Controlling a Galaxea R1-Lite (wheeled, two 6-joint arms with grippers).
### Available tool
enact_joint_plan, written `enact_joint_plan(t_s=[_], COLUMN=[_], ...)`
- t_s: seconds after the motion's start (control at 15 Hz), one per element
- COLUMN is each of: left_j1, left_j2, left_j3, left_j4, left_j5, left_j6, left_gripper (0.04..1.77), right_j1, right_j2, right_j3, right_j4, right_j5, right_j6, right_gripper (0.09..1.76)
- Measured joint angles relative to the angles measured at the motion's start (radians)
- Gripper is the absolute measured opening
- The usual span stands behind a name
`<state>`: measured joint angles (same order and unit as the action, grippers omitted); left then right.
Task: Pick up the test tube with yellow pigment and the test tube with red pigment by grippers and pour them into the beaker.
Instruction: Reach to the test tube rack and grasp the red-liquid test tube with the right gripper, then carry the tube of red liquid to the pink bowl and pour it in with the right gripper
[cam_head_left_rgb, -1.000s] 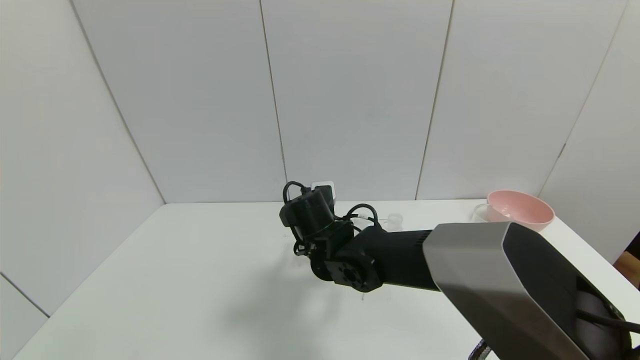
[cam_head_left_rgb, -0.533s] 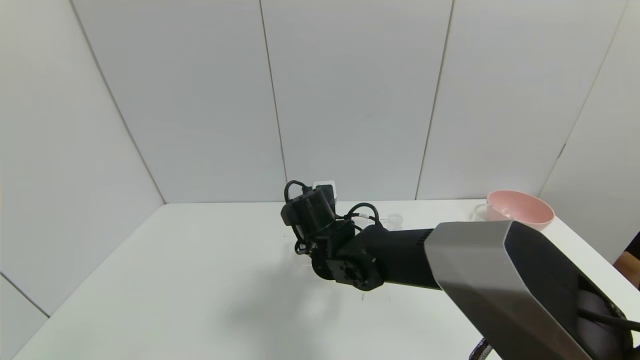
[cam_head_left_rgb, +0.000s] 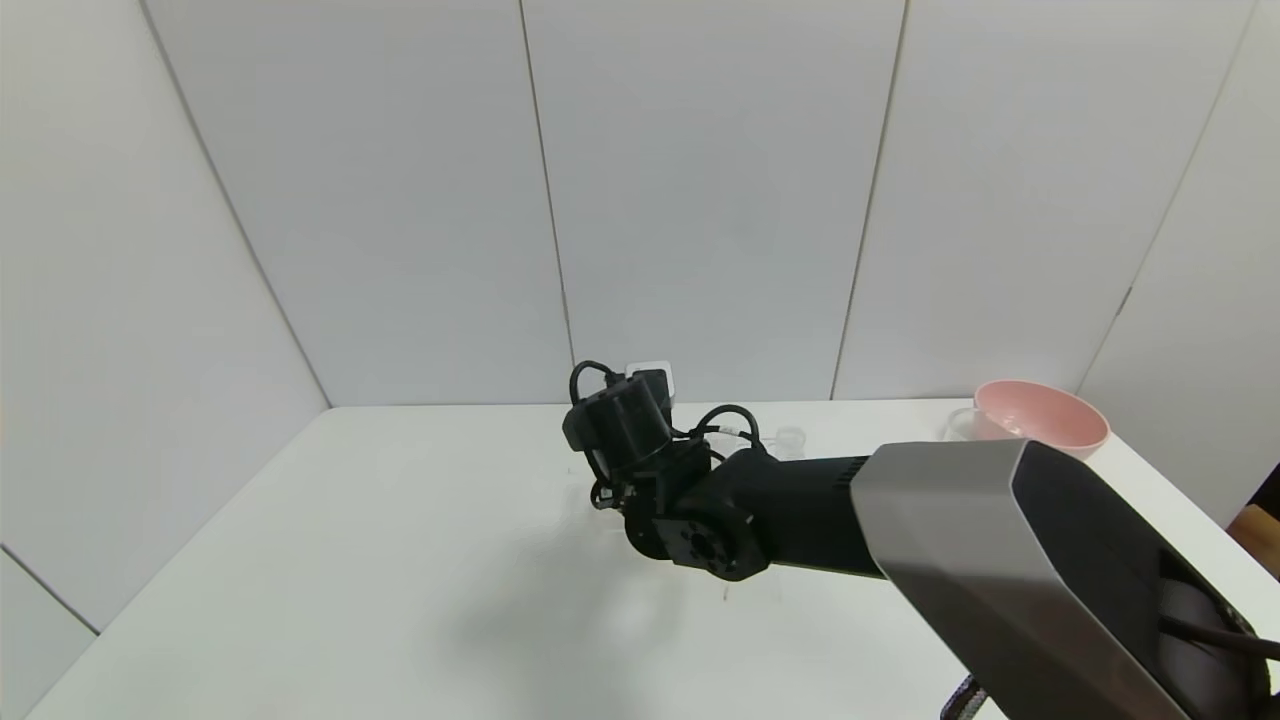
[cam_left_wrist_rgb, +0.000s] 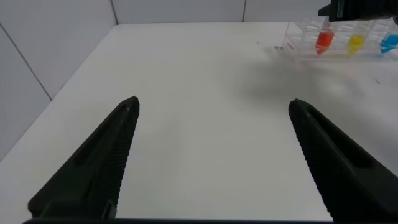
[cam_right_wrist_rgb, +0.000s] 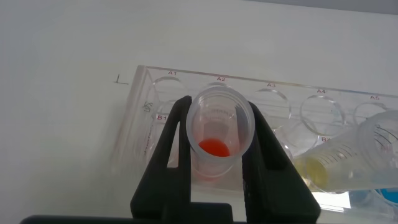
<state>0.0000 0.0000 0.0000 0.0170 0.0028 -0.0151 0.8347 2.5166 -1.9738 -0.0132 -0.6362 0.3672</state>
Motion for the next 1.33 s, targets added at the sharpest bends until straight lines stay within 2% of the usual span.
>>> enact_joint_plan(t_s=[0.67, 1.13, 1.33], left_j1=[0.0, 0.0, 0.0], left_j2=[0.0, 0.0, 0.0], left_j3=[0.0, 0.0, 0.0], left_j4=[0.0, 0.0, 0.0], left_j5=[0.0, 0.0, 0.0], left_j6=[0.0, 0.0, 0.0], left_gripper=[1.72, 1.72, 1.72], right_j1=[0.023, 0.026, 0.026], right_j2=[-0.118, -0.139, -0.186], right_j3=[0.004, 0.011, 0.1], right_j4=[0.007, 0.007, 0.002], right_j5=[-0.004, -0.004, -0.002], right_j6=[-0.069, -0.069, -0.07], right_gripper=[0.52, 0.52, 0.52])
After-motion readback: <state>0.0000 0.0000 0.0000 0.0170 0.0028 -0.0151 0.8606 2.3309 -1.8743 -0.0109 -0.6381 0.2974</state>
